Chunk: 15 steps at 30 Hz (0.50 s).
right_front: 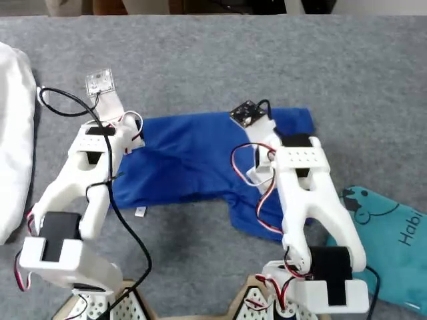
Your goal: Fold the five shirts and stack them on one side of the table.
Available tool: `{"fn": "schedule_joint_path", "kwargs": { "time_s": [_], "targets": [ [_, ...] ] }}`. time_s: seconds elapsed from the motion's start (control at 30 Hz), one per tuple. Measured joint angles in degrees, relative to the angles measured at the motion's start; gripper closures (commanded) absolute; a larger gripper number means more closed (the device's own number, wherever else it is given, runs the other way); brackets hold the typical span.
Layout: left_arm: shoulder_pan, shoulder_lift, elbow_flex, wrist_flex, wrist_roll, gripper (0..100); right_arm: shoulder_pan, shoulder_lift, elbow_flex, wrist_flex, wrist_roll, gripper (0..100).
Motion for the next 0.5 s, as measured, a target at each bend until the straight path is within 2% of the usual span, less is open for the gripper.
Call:
{"fn": "schedule_joint_path", "kwargs": {
  "time_s": [0.17, 0.5],
  "targets": [
    [-1.1, 3.2, -3.1, -0.4, 0.2, 98, -4.2, 0.0, 5.6, -1.1, 0.0, 99.3],
    [-2.6, 5.8, -5.9, -0.4, 0.2, 98, -4.7, -5.5, 14.1, -1.7, -0.2, 99.3]
  ]
}}
